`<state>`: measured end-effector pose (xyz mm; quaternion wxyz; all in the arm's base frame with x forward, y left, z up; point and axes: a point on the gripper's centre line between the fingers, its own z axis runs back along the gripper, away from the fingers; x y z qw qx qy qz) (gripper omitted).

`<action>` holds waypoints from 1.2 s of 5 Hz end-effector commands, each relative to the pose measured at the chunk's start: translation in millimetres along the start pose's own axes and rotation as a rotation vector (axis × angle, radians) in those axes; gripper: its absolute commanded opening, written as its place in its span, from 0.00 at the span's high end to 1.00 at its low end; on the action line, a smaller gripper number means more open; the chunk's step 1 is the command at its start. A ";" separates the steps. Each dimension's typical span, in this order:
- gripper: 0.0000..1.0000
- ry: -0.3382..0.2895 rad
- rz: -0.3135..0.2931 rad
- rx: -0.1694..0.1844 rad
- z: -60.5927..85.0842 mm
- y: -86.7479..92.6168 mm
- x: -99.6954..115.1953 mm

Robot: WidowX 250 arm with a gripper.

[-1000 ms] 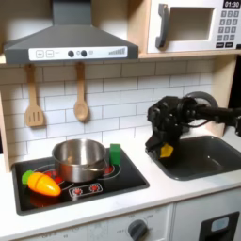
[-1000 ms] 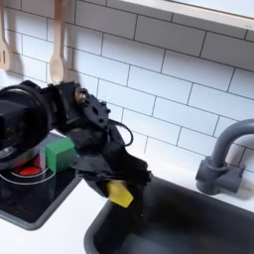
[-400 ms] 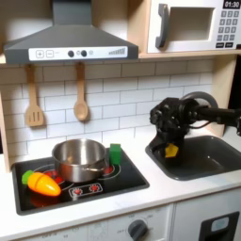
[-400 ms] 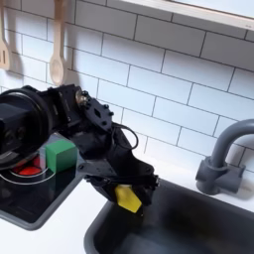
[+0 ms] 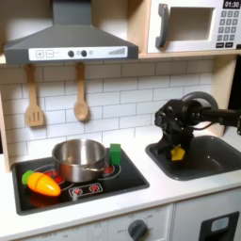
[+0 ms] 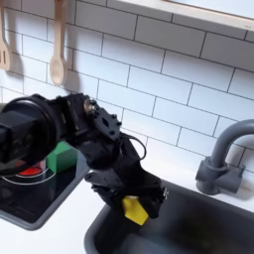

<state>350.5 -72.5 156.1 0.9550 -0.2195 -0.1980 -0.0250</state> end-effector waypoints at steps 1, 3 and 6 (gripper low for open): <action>1.00 0.044 -0.072 0.036 -2.1 -8.8 -4.1; 0.28 0.056 -0.068 0.032 -2.5 -6.4 -6.6; 0.00 0.058 -0.065 0.037 -0.7 -8.7 -7.2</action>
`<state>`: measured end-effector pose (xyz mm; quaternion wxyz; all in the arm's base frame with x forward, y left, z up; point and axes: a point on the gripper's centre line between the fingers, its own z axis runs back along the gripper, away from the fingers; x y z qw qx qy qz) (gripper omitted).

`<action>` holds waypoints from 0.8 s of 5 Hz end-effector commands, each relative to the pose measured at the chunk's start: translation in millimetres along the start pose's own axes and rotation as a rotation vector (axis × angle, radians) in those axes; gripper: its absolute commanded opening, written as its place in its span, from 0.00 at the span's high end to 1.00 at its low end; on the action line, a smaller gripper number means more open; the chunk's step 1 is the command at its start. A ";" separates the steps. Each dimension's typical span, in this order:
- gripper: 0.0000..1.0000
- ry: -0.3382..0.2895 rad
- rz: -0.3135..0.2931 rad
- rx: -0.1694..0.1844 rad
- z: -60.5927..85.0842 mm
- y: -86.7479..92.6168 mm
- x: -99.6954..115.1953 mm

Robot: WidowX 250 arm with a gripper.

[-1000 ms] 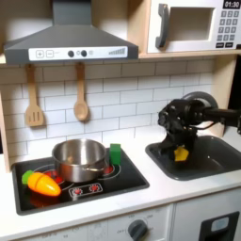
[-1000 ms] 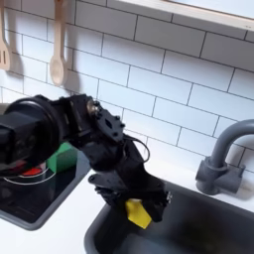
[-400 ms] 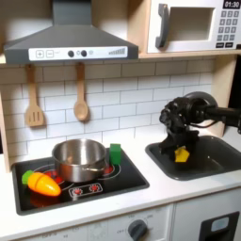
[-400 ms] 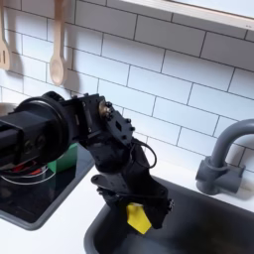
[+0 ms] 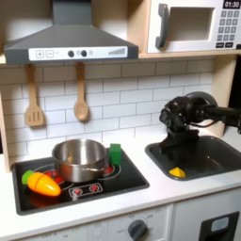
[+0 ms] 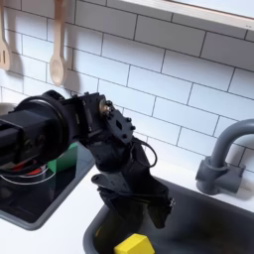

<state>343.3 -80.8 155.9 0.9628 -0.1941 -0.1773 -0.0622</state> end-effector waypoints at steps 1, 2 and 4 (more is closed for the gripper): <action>0.00 -0.030 0.031 0.020 5.7 2.2 3.2; 0.00 -0.130 0.134 0.071 12.6 11.8 4.6; 0.00 -0.202 0.247 0.137 20.6 15.8 11.4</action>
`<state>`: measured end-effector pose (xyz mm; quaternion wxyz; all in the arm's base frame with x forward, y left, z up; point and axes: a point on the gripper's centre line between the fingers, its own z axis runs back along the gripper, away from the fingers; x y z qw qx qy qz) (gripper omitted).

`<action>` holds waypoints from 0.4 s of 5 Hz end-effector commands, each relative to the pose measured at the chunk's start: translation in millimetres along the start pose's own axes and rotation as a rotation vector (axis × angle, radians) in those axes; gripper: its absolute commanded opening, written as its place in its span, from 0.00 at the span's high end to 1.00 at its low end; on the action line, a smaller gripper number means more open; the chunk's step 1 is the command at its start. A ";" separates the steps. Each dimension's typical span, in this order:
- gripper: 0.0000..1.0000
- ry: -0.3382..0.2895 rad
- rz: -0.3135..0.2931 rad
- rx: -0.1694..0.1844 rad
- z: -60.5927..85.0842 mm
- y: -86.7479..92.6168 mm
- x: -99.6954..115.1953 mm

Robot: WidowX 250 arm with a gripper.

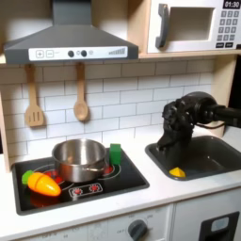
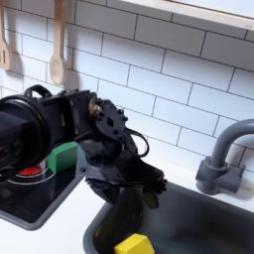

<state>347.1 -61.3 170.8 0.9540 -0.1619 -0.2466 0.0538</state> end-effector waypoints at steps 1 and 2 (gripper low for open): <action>0.00 -0.042 0.149 0.098 0.1 7.1 10.1; 0.00 -0.053 0.188 0.149 3.5 10.4 19.7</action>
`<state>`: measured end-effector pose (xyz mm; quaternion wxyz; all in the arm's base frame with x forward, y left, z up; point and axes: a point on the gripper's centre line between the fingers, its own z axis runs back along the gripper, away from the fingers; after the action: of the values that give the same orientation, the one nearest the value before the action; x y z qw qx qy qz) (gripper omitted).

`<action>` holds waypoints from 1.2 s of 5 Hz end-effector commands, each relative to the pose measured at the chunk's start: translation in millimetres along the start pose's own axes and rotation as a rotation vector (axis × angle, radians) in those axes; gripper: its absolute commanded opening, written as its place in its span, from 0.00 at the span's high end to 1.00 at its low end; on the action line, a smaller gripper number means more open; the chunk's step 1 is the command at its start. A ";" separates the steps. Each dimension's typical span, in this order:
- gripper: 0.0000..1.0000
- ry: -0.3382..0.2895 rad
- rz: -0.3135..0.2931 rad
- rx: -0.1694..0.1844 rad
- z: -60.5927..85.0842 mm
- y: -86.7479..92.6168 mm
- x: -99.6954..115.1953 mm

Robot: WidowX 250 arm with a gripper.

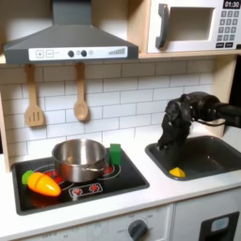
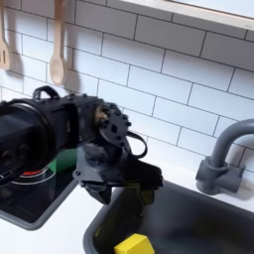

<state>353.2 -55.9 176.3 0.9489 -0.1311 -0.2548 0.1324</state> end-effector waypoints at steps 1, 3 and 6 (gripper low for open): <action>0.00 -0.002 0.084 0.072 -5.3 12.2 22.0; 0.00 -0.031 0.155 0.086 0.7 31.3 33.4; 0.00 -0.109 0.289 0.155 27.5 70.9 47.1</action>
<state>362.3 28.6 194.6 0.9141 -0.0840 -0.2679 0.2926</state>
